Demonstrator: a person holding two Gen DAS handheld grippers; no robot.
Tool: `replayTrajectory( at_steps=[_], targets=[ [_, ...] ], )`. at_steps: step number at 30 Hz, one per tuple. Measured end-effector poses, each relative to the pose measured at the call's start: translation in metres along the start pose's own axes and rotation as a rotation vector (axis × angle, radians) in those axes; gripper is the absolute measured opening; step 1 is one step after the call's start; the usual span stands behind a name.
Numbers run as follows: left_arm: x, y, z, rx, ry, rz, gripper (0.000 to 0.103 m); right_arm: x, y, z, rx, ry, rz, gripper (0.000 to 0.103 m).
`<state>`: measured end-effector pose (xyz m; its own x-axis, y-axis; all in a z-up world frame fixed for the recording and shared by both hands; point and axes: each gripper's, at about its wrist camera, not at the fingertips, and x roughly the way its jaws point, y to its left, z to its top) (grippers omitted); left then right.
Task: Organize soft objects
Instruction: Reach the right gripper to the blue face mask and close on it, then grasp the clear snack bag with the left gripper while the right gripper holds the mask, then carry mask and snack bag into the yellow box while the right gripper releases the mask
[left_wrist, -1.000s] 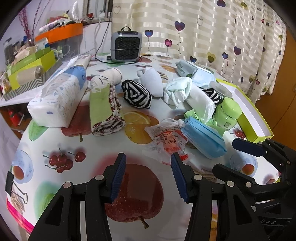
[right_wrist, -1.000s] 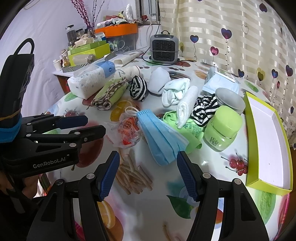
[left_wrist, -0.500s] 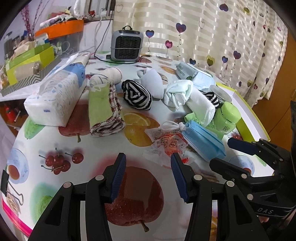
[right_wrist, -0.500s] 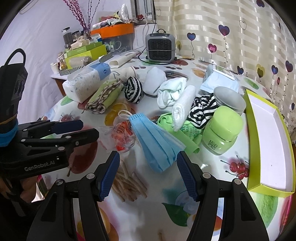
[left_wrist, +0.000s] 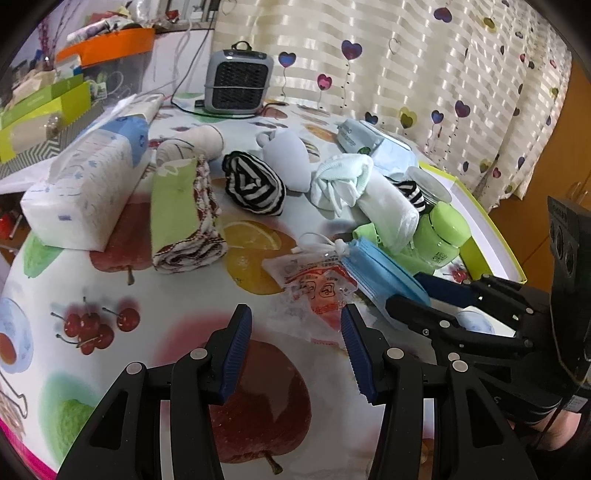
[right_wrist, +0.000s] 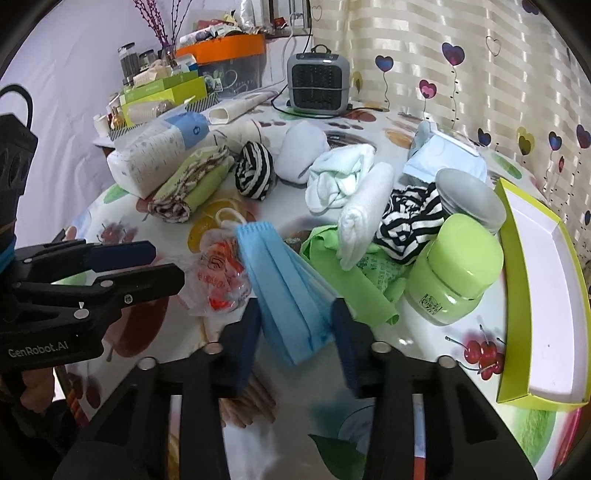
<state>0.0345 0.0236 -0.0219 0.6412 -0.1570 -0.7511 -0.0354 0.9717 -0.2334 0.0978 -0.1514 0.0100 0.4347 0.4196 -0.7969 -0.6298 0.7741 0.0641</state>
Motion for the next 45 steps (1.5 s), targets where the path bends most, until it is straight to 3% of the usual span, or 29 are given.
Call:
replayTrajectory(
  at_steps=[4, 17, 21, 26, 45],
  targets=[
    [0.008, -0.002, 0.003, 0.001, 0.016, -0.012, 0.049, -0.006, -0.005, -0.002, 0.025, -0.021, 0.003, 0.027],
    [0.032, -0.016, 0.008, 0.047, 0.014, 0.007, 0.049, -0.028, -0.016, -0.006, 0.085, -0.072, 0.018, 0.025],
    [0.035, -0.019, 0.008, 0.074, 0.011, 0.031, 0.028, -0.03, -0.016, -0.007, 0.088, -0.08, 0.021, 0.025],
    [0.031, -0.022, 0.007, 0.089, 0.004, 0.027, 0.017, -0.036, -0.018, -0.008, 0.094, -0.096, 0.018, 0.025],
    [-0.024, -0.037, 0.017, 0.096, -0.113, 0.005, 0.017, -0.07, -0.023, -0.007, 0.116, -0.185, 0.014, 0.025]
  ],
)
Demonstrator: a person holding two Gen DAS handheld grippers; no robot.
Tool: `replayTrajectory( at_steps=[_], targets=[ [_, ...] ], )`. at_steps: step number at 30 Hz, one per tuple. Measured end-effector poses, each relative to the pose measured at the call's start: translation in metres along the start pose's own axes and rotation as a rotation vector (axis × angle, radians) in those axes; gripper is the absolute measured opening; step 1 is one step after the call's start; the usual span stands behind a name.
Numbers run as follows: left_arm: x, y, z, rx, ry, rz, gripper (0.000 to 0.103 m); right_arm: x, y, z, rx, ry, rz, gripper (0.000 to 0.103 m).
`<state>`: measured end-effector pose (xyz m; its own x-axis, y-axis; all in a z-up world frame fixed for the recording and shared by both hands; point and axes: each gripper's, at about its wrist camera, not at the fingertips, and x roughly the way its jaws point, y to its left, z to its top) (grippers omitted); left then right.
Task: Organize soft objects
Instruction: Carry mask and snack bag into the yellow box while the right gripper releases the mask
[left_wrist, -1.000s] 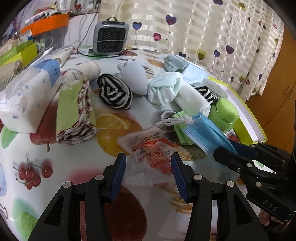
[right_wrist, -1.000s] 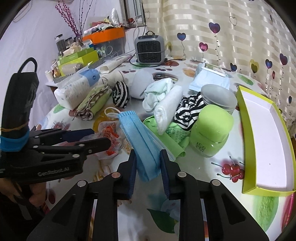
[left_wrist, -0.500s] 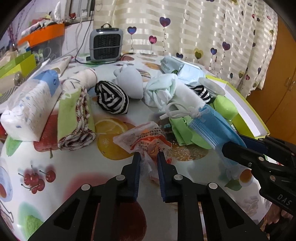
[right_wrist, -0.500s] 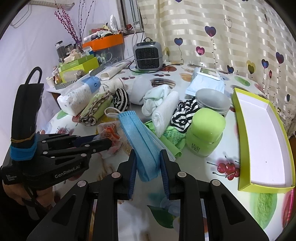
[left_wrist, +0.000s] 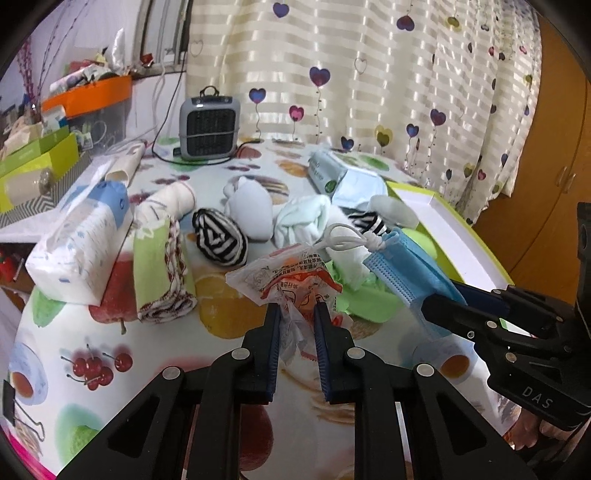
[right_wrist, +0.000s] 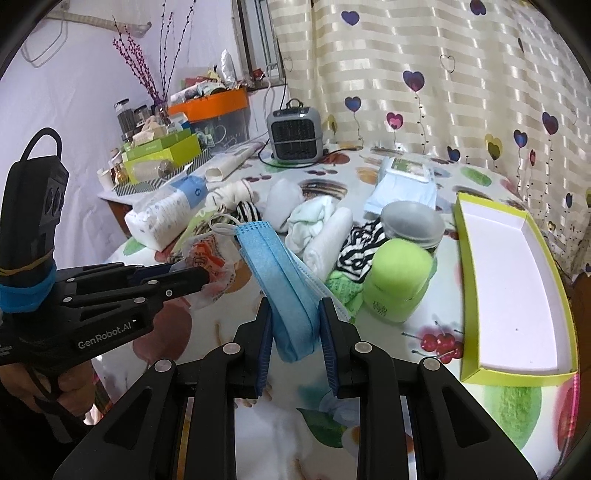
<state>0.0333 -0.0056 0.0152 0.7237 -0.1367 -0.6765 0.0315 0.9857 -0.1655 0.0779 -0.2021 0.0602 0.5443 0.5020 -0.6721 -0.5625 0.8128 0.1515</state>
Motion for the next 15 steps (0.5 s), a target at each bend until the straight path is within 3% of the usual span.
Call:
replayTrajectory(
  at_steps=[15],
  targets=[
    [0.005, -0.034, 0.026, 0.057, -0.032, -0.063, 0.017, -0.032, -0.049, 0.01, 0.091, -0.077, -0.121, 0.025]
  ],
)
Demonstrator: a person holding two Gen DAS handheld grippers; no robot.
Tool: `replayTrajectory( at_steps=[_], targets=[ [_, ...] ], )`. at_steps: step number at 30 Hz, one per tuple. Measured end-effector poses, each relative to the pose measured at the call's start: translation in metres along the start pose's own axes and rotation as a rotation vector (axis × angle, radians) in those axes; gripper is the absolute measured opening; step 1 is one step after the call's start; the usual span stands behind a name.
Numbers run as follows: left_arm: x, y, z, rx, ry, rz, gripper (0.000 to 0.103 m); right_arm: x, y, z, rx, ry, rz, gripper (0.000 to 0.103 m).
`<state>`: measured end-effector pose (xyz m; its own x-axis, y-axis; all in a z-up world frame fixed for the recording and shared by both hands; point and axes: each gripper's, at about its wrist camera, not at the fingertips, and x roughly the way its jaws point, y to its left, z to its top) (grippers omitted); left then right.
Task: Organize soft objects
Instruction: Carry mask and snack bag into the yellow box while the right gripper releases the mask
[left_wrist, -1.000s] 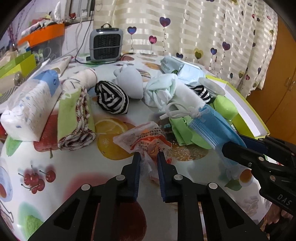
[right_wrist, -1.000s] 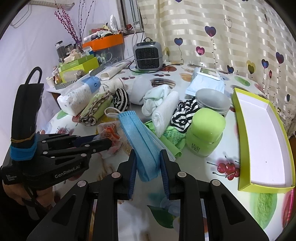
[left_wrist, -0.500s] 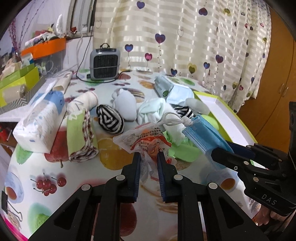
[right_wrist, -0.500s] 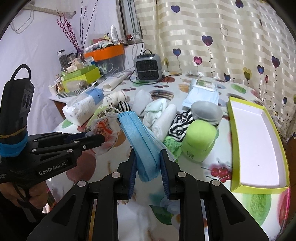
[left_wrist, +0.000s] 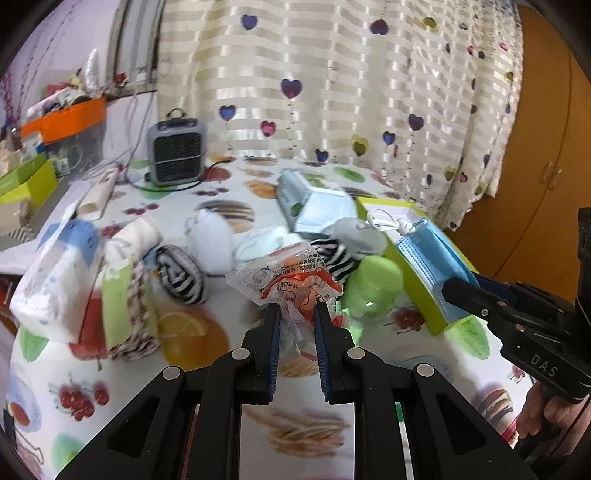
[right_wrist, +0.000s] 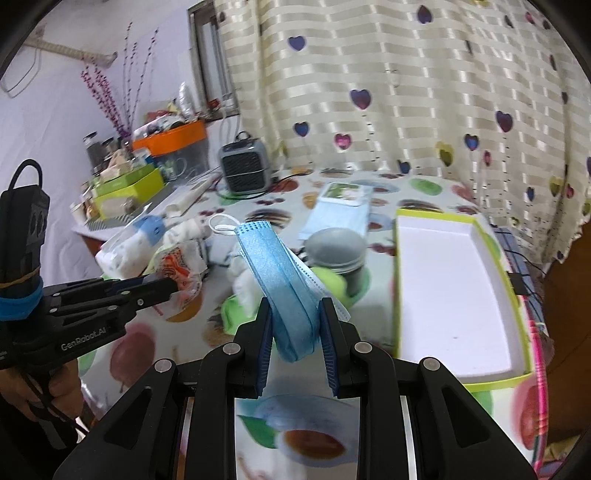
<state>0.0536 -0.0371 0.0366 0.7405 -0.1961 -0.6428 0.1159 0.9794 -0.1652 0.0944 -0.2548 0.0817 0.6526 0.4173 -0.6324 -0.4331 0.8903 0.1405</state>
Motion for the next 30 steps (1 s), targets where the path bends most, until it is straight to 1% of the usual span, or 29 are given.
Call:
replayTrajectory(
  at_steps=[10, 23, 30],
  targets=[
    [0.017, -0.045, 0.021, 0.07, -0.011, -0.092, 0.017, -0.004, -0.037, 0.003, 0.054, -0.008, -0.071, 0.025],
    [0.05, -0.096, 0.037, 0.142, 0.019, -0.174, 0.017, 0.001, -0.087, 0.0, 0.137, 0.01, -0.146, 0.025],
    [0.072, -0.122, 0.042, 0.173, 0.049, -0.217, 0.017, 0.008, -0.115, -0.006, 0.188, 0.036, -0.2, 0.025]
  ],
)
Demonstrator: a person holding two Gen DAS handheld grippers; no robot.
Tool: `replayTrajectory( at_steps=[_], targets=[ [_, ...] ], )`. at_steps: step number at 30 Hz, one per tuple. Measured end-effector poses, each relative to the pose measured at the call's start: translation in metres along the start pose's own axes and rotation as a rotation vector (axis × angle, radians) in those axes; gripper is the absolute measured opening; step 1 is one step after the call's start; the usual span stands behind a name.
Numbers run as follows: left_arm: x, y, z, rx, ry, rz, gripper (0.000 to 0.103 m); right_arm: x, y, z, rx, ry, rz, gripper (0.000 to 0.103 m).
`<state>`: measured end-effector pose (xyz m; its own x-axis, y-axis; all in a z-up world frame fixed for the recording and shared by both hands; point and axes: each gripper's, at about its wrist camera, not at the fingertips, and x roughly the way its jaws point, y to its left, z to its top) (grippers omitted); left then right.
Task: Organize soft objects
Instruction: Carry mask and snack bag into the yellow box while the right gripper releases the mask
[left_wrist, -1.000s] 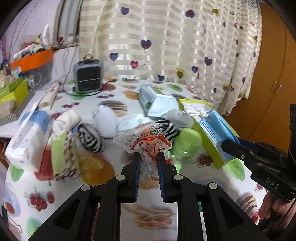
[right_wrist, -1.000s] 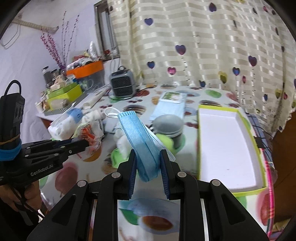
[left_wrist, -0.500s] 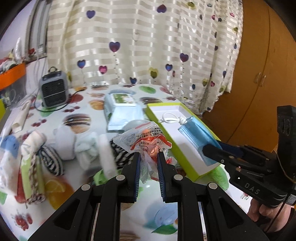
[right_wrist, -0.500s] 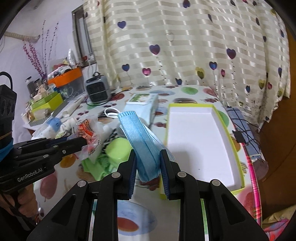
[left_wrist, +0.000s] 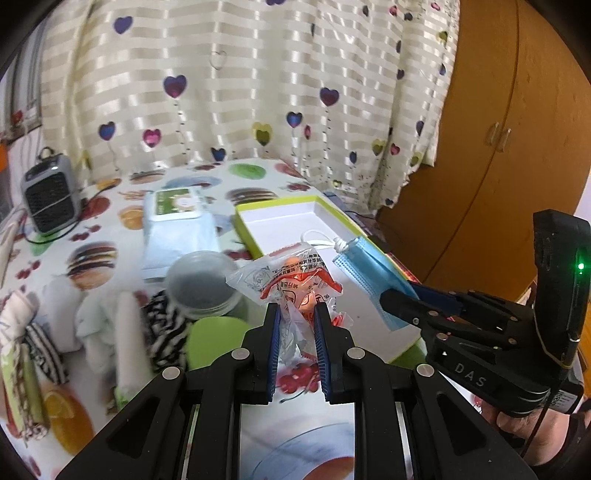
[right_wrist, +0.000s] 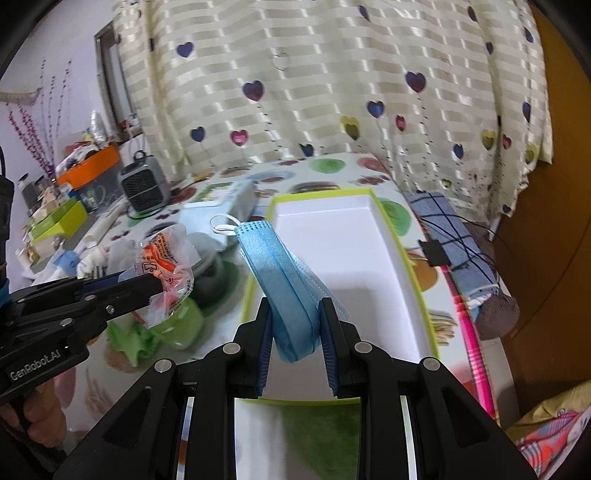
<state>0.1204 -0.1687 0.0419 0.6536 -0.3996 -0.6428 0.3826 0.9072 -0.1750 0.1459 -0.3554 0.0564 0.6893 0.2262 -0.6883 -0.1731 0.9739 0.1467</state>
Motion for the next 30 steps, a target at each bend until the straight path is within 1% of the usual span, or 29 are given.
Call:
replayTrajectory(
  at_steps=[7, 16, 18, 20, 21, 23, 24, 26, 30],
  targets=[
    [0.028, -0.015, 0.003, 0.02, 0.047, -0.036, 0.017, 0.014, -0.021, -0.004, 0.032, 0.045, -0.049, 0.025],
    [0.064, -0.027, -0.001, 0.029, 0.128, -0.1, 0.017, 0.026, -0.037, -0.01, 0.048, 0.088, -0.082, 0.026],
    [0.071, -0.03, -0.002, 0.042, 0.137, -0.099, 0.019, 0.027, -0.037, -0.01, 0.048, 0.09, -0.085, 0.026],
    [0.076, -0.033, -0.002, 0.043, 0.144, -0.11, 0.019, 0.027, -0.038, -0.011, 0.047, 0.088, -0.093, 0.028],
    [0.077, -0.034, -0.002, 0.046, 0.145, -0.114, 0.022, 0.027, -0.038, -0.011, 0.044, 0.084, -0.098, 0.031],
    [0.078, -0.035, -0.002, 0.056, 0.14, -0.114, 0.028, 0.025, -0.038, -0.012, 0.041, 0.071, -0.101, 0.041],
    [0.078, -0.036, -0.002, 0.058, 0.137, -0.117, 0.03, 0.024, -0.038, -0.011, 0.04, 0.066, -0.1, 0.049],
    [0.078, -0.036, -0.002, 0.057, 0.139, -0.12, 0.035, 0.022, -0.04, -0.011, 0.042, 0.058, -0.106, 0.049],
    [0.076, -0.037, -0.001, 0.063, 0.133, -0.118, 0.036, 0.016, -0.039, -0.011, 0.036, 0.046, -0.106, 0.05]
  ],
)
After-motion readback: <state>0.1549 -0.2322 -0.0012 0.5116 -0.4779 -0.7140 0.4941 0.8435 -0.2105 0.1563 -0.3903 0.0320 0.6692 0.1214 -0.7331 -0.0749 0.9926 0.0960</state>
